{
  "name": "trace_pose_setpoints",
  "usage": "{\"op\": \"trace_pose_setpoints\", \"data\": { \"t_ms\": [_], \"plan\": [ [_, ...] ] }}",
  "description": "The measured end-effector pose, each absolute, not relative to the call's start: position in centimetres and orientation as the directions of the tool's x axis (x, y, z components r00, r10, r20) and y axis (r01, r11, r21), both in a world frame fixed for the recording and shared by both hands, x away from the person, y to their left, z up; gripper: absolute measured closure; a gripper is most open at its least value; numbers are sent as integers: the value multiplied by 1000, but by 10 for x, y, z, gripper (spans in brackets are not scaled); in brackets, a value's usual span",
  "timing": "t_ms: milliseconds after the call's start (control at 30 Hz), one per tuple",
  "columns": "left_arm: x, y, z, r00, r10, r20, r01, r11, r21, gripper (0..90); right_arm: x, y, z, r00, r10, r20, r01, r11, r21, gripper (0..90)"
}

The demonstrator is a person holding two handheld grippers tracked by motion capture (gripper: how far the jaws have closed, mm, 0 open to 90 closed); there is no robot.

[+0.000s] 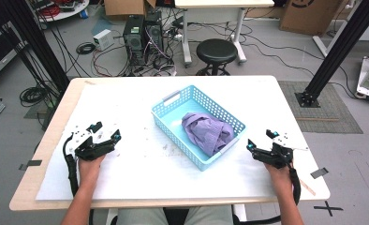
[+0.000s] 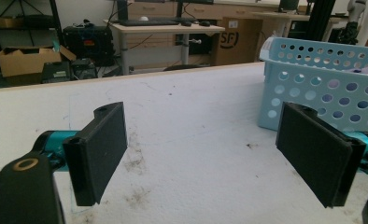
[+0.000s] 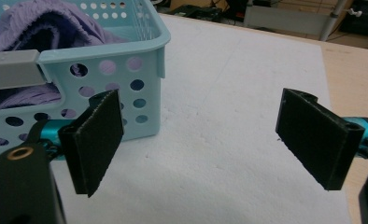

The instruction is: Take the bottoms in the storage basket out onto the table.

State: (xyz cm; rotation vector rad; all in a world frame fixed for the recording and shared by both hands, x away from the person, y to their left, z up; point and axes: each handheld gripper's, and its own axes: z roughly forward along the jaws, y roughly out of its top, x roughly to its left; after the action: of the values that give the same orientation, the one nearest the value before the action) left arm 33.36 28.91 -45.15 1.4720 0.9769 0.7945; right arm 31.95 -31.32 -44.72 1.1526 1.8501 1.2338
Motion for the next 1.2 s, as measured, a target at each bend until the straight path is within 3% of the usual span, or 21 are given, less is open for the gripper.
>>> {"op": "trace_pose_setpoints", "data": {
  "t_ms": [600,833,1200],
  "plan": [
    [333,289,-451,430,902,-39,133,-20,991,165,319,-315,-447,-420,907,15,343,143,928,153],
    [333,289,-452,433,900,-45,135,-16,991,167,315,-316,-434,-480,858,182,363,6,932,153],
    [333,289,-451,439,898,-36,131,-24,991,168,312,-287,-385,-628,766,135,278,59,959,153]
  ]
}}
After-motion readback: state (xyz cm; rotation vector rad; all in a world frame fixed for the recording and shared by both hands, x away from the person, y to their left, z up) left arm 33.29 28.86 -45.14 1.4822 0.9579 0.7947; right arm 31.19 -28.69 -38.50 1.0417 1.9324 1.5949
